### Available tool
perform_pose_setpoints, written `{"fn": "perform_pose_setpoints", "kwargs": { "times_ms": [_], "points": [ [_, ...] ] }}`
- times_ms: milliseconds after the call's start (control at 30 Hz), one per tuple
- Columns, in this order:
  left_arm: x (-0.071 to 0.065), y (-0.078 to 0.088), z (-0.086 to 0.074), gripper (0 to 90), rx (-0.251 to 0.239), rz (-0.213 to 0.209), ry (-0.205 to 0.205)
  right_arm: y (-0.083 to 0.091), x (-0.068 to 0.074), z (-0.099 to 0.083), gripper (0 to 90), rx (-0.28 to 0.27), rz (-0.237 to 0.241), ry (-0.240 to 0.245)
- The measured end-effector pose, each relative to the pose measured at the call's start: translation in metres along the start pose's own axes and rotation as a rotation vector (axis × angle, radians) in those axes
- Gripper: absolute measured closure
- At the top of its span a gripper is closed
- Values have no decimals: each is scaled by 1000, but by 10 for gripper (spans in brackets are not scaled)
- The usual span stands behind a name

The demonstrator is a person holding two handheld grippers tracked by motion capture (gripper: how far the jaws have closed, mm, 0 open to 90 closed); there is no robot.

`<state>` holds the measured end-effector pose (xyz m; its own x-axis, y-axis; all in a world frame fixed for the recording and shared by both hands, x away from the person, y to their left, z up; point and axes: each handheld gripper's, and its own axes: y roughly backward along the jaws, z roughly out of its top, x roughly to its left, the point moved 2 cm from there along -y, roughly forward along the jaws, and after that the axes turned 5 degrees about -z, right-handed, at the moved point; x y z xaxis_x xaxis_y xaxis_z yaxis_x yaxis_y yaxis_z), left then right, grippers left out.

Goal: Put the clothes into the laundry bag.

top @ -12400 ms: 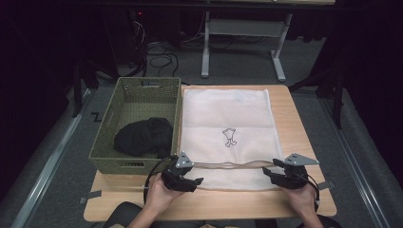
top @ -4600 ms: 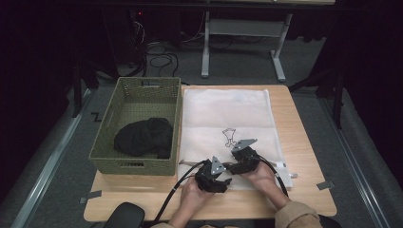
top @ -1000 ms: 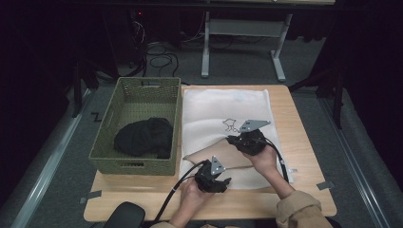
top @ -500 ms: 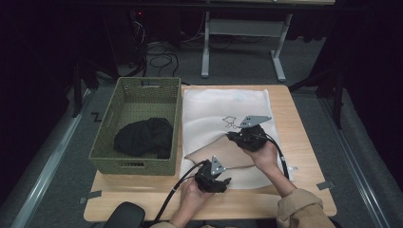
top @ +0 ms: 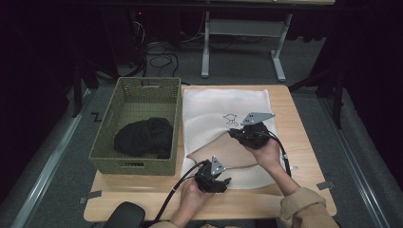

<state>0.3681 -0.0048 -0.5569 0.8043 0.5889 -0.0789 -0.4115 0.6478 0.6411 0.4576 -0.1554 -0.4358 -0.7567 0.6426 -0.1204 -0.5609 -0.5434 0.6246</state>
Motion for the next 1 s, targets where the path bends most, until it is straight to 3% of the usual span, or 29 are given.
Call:
{"fn": "perform_pose_setpoints", "kwargs": {
  "times_ms": [700, 900, 1000],
  "points": [
    [0, 1, -1, 395, -1, 15, 9, 9, -2, 31, 876, 1, -25, 36],
    [0, 1, -1, 395, 0, 14, 9, 11, -5, 38, 876, -16, -12, 4],
    [1, 1, 0, 401, -5, 16, 13, 12, -6, 41, 876, -12, -14, 10]
  ]
}}
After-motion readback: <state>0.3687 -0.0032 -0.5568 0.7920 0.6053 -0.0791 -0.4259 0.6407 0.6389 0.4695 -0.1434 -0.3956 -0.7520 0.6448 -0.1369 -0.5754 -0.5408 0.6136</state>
